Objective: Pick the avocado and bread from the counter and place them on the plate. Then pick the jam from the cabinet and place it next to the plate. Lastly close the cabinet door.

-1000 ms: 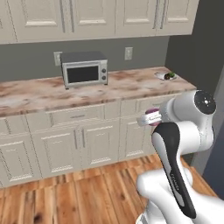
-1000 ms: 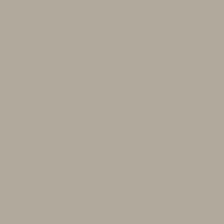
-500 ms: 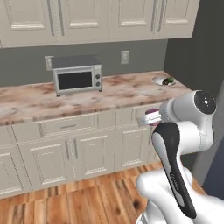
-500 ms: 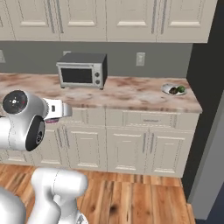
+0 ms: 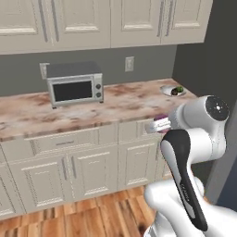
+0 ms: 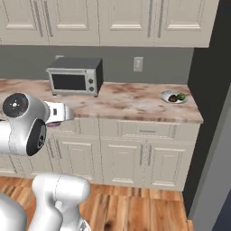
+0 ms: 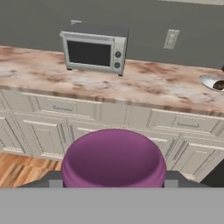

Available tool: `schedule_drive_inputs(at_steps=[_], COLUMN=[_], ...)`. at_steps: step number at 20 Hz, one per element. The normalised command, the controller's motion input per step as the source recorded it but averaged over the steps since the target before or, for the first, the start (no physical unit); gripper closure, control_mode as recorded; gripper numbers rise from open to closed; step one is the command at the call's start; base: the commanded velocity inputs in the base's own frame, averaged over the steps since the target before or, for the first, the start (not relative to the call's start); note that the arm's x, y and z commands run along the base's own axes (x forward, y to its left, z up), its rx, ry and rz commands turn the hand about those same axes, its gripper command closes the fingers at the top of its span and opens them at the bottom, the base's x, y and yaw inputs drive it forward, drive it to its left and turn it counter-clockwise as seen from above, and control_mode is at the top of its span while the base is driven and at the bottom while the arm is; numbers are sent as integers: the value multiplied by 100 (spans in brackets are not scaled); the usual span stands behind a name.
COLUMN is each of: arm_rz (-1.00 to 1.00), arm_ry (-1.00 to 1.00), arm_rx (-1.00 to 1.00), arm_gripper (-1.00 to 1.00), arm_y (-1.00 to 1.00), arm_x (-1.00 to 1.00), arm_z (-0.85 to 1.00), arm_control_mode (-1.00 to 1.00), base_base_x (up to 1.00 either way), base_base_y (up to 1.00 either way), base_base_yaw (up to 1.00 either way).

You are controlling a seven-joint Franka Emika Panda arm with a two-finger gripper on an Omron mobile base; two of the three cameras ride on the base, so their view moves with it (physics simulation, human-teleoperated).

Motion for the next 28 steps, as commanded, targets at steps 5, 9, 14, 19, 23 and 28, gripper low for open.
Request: schedule_drive_inputs(at_steps=[5,9,14,19,23,28], arm_rz=[0,0,0,0,0,0], arm_ry=[0,0,0,0,0,0], arm_rx=[0,0,0,0,0,0], arm_gripper=[100,100,100,100,100,100], arm_y=[0,0,0,0,0,0], arm_x=[0,0,0,0,0,0], arm_z=[0,0,0,0,0,0], arm_control_mode=[100,100,100,100,100,100], base_base_x=[47,50,52,57,59,54], base_base_y=[-33,-35,-33,-31,-30,-28], base_base_yaw=[0,0,0,0,0,0])
